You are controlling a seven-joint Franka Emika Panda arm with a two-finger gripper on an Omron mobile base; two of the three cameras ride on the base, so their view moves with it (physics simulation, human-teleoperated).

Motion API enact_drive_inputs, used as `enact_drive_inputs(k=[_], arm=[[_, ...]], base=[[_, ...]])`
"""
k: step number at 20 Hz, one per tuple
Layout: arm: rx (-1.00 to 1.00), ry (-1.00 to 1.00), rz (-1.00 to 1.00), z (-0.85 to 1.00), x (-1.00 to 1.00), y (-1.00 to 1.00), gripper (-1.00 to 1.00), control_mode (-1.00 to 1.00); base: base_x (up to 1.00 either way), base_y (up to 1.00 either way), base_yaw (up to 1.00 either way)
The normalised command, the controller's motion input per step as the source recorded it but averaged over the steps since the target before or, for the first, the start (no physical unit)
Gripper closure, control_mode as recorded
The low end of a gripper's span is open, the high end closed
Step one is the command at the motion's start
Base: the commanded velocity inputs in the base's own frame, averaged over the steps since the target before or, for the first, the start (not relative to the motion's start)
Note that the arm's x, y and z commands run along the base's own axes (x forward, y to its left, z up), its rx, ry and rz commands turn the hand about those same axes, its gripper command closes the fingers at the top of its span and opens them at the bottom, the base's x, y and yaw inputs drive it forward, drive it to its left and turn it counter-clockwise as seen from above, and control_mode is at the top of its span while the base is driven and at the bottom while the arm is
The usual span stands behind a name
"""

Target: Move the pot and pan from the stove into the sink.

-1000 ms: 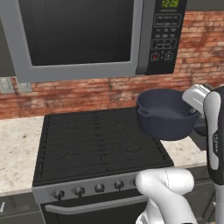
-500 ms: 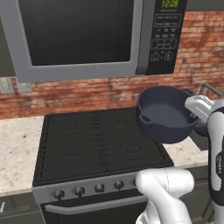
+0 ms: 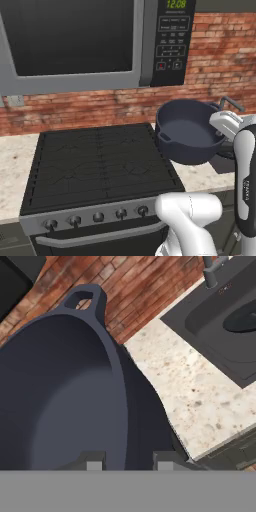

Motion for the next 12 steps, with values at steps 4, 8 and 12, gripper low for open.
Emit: enact_drive_inputs(k=[4, 8, 12], arm=[[0.0, 0.0, 0.0, 0.0, 0.0, 0.0, 1.0, 1.0], [0.0, 0.0, 0.0, 0.0, 0.0, 0.0, 1.0, 1.0], [0.0, 0.0, 0.0, 0.0, 0.0, 0.0, 1.0, 1.0]], base=[[0.06, -0.81, 0.01], [0.07, -0.84, 0.01], [0.07, -0.82, 0.01]])
